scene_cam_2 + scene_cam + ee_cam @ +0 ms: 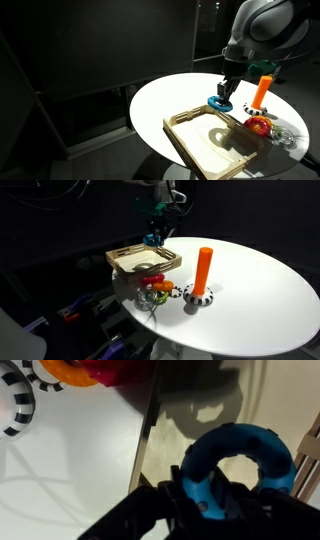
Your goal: Put the blue ring in the crate
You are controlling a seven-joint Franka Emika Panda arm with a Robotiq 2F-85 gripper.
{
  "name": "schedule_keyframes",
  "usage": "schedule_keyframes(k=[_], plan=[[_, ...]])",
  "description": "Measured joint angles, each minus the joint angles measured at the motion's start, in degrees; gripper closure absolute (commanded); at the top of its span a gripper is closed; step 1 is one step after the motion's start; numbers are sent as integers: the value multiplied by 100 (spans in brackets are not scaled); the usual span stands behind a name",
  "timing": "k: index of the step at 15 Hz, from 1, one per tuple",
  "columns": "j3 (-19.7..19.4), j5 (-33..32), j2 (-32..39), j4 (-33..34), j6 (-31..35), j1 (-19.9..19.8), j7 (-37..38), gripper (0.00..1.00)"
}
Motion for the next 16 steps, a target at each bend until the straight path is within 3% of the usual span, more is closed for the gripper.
schedule_keyframes(k=[7, 16], plan=[[90, -51, 642, 153, 128, 288, 36, 90], [-90, -790, 1361, 576, 272, 635, 641, 90]])
